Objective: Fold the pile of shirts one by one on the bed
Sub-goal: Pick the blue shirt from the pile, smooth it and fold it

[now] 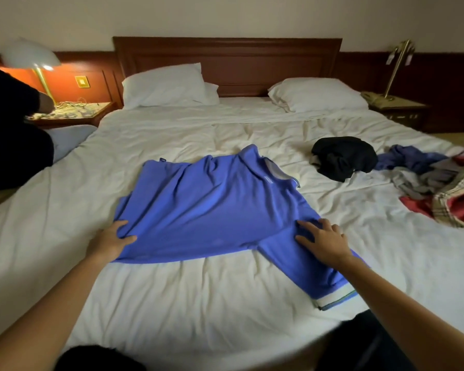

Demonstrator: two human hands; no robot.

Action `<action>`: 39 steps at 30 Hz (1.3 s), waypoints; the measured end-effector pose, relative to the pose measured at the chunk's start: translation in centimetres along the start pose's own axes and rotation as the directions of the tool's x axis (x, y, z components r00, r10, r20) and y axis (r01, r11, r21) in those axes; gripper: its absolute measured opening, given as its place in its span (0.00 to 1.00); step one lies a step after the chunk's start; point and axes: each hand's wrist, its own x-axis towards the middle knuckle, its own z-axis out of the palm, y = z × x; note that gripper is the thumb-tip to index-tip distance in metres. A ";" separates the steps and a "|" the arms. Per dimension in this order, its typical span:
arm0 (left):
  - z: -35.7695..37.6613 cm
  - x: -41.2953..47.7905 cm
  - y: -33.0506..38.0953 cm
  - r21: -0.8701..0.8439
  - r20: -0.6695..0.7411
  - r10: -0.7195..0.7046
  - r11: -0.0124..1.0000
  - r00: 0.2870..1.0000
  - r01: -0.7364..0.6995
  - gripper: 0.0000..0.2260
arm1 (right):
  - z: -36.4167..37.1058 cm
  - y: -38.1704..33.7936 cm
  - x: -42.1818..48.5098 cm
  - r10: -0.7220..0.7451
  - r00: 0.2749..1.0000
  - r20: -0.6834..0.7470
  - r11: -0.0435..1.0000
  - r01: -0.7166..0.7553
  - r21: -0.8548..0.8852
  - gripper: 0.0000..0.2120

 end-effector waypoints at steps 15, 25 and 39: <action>-1.7 0.6 0.3 -0.686 -0.048 -0.219 0.717 0.975 0.127 0.10 | 1.2 -7.1 -1.6 -0.425 0.876 0.229 0.898 0.440 -0.019 0.30; -6.0 1.0 -3.7 -0.660 -0.235 -0.407 0.734 0.883 0.163 0.11 | -2.2 -11.6 3.1 -0.359 0.932 -0.057 0.894 0.361 0.264 0.20; -3.1 13.6 -0.2 -0.133 0.196 -0.223 0.959 0.955 0.251 0.32 | 10.2 -22.1 13.1 -0.436 0.890 0.132 0.894 0.445 -0.053 0.28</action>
